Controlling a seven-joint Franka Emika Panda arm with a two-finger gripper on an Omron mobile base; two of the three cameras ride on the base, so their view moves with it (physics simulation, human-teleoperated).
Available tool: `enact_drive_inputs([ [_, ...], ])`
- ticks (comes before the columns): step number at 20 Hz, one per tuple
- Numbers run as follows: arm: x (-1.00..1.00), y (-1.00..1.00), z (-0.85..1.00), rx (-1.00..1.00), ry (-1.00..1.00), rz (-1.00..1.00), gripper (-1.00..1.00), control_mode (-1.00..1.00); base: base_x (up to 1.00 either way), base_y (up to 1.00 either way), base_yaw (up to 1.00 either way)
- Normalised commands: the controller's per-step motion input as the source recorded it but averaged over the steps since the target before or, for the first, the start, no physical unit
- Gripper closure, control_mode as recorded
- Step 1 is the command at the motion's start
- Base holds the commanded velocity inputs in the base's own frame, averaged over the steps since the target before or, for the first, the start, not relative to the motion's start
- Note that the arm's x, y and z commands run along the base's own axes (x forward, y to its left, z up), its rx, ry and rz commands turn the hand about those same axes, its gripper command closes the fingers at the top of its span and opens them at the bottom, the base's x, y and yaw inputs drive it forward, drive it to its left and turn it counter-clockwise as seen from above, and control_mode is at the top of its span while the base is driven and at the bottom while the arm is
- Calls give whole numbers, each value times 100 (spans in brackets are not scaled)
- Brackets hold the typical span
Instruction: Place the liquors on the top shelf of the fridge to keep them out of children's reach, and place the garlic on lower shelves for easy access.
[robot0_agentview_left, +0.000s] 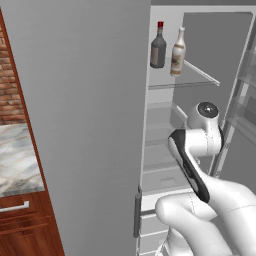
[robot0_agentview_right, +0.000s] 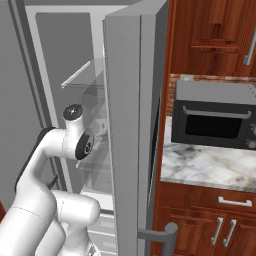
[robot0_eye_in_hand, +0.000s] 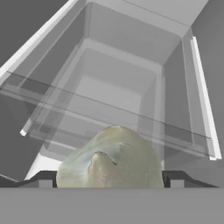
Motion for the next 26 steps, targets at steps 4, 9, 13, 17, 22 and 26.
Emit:
enact_drive_inputs([
  [4, 58, -6, -12, 4, 0, 0, 100, -100, 0, 0, 0],
  [9, 57, -2, -7, 1, 0, 0, 100, -100, 0, 0, 0],
  [13, 58, 0, -6, 0, 0, 0, 100, -100, 0, 0, 0],
  [17, 61, -2, -14, 0, 0, 0, 100, -100, 0, 0, 0],
  [22, 60, -14, -24, 0, 0, 0, 100, -100, 0, 0, 0],
  [26, 55, -13, -29, 0, 0, 0, 100, -100, 0, 0, 0],
])
